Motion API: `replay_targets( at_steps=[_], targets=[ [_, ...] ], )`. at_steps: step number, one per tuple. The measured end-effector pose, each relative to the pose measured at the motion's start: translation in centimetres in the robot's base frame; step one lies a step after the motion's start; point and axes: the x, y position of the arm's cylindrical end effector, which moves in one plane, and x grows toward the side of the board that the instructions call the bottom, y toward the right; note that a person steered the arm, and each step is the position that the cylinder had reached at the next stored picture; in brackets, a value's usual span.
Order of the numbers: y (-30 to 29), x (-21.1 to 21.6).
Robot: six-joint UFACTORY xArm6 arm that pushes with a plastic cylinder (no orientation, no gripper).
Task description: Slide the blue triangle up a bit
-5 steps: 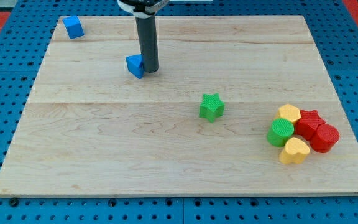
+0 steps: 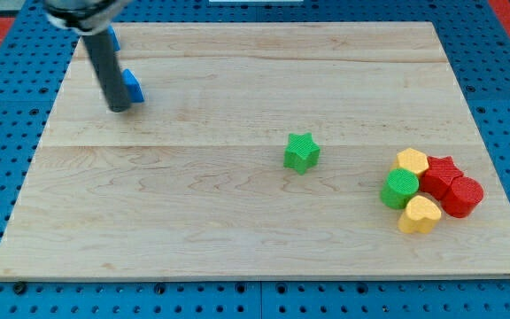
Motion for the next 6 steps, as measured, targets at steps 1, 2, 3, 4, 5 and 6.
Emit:
replay_targets(
  at_steps=[1,2,3,4,5,6],
  targets=[
    [-0.9,-1.5],
    [0.4,-0.9],
    [0.4,0.7],
    [2.5,1.7],
    [3.2,2.4],
    [2.4,-0.2]
  ],
)
